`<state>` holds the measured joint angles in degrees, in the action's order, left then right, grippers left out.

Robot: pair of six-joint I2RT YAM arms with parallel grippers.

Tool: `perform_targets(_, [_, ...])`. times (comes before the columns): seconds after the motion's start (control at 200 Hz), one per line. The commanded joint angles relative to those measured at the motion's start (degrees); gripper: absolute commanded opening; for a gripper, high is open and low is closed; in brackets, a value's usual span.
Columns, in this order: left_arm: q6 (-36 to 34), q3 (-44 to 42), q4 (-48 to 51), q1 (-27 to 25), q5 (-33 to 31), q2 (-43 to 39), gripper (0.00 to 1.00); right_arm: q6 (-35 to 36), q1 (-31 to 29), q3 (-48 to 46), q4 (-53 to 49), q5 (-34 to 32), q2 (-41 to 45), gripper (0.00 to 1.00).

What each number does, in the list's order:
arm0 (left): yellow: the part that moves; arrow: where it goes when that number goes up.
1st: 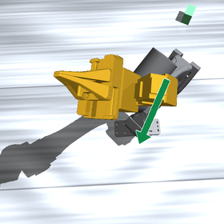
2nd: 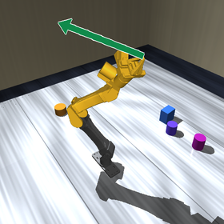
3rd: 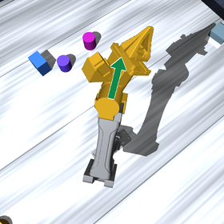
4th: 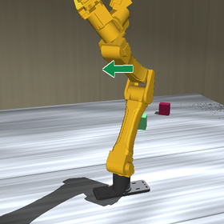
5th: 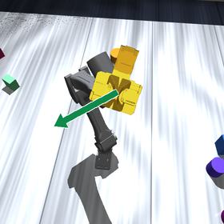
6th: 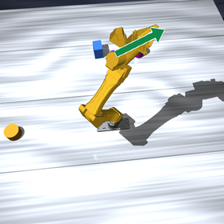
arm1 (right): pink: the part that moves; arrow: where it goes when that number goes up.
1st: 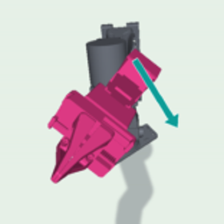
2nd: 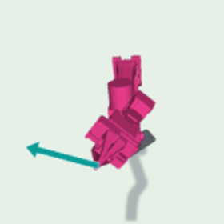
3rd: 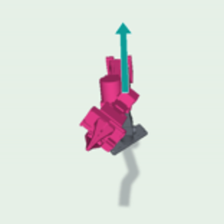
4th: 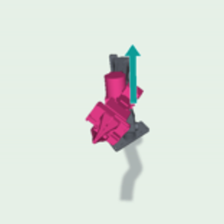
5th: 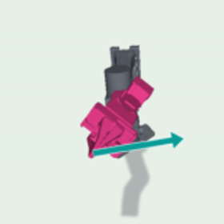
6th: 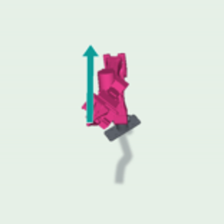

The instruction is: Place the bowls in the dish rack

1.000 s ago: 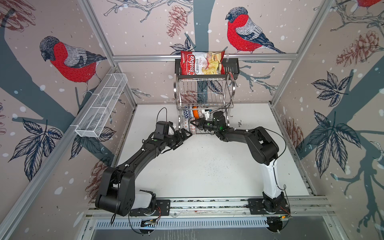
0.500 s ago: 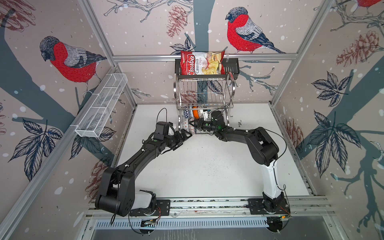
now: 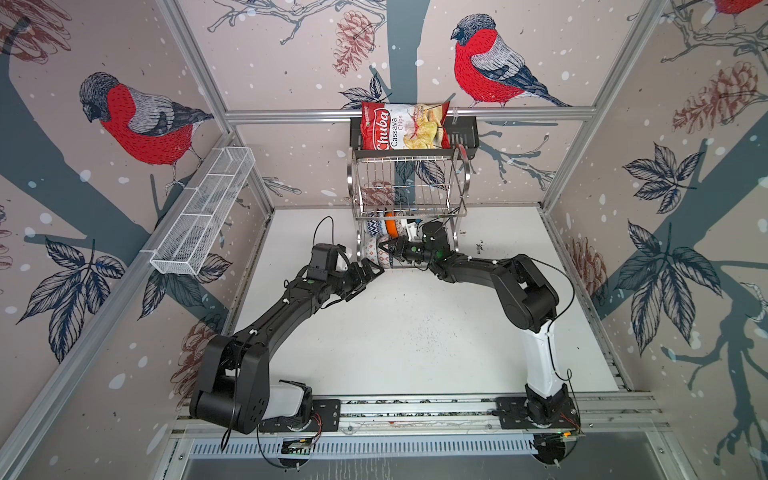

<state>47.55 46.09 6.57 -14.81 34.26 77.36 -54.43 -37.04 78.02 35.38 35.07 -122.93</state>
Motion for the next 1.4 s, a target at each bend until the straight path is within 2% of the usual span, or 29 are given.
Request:
perform_targets(0.0, [-1.1, -0.1, -1.2, 0.0, -0.4, -0.3, 0.98, -0.6, 0.1, -0.1, -2.2, -0.7, 0.6, 0.2])
perform_targets(0.615, [-0.9, 0.1, -1.5, 0.0, -0.4, 0.2, 0.98, -1.8, 0.7, -0.8, -1.4, -0.2, 2.1, 0.29])
perform_targets(1.106, [-1.4, -0.3, -1.7, 0.1, -0.7, -0.4, 0.98, -1.6, 1.3, -6.2, 0.0, -0.7, 6.1, 0.39])
perform_targets(1.396, [-1.4, -1.4, -2.1, 0.1, -0.6, -0.7, 0.98, -1.7, 1.6, -8.8, 0.9, -1.0, 8.0, 0.42])
